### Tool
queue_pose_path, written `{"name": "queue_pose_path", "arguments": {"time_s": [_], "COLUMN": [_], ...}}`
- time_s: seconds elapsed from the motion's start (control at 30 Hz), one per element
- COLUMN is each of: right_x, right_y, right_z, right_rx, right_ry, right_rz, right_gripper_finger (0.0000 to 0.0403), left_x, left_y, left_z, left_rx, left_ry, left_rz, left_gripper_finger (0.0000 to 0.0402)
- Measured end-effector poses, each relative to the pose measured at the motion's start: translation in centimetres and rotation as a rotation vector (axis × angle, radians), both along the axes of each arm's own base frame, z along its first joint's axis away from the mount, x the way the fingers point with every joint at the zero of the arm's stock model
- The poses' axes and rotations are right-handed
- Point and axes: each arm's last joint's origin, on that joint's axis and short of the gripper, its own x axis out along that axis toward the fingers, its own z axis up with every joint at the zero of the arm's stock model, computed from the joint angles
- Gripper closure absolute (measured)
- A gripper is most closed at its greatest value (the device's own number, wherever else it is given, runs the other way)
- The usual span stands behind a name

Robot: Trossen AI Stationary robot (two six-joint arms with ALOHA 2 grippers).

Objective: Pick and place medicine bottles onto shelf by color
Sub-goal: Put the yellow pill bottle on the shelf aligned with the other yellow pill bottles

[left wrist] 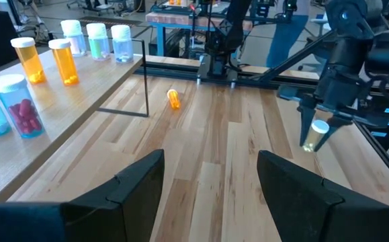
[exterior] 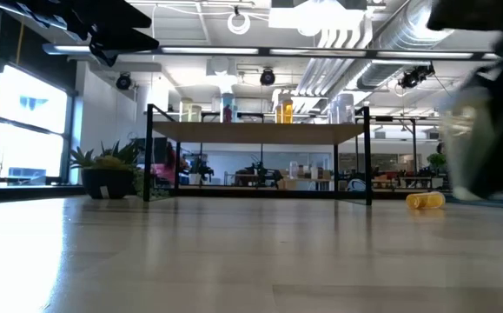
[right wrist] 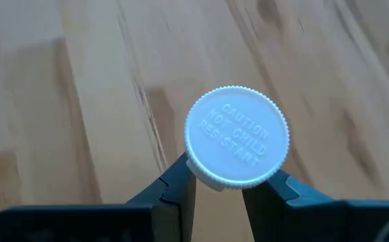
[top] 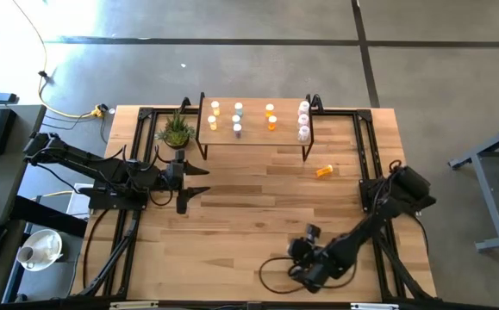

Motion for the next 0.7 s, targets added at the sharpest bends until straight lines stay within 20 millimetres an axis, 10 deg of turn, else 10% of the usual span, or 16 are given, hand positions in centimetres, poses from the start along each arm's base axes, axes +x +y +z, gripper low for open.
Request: {"name": "queue_pose_path", "arguments": {"time_s": [0.7], "right_x": [10.1], "right_y": [-6.4], "right_z": [7.1], "right_rx": [-0.115], "right_ry": [-0.090], "right_rz": [0.190], "right_gripper_finger": [0.0315], "left_x": [0.5], "left_y": [-0.2], "left_z": [-0.5], "left_rx": [0.023], "left_ry": [0.044], "left_rz": [-0.062], "left_gripper_finger": [0.0172]}}
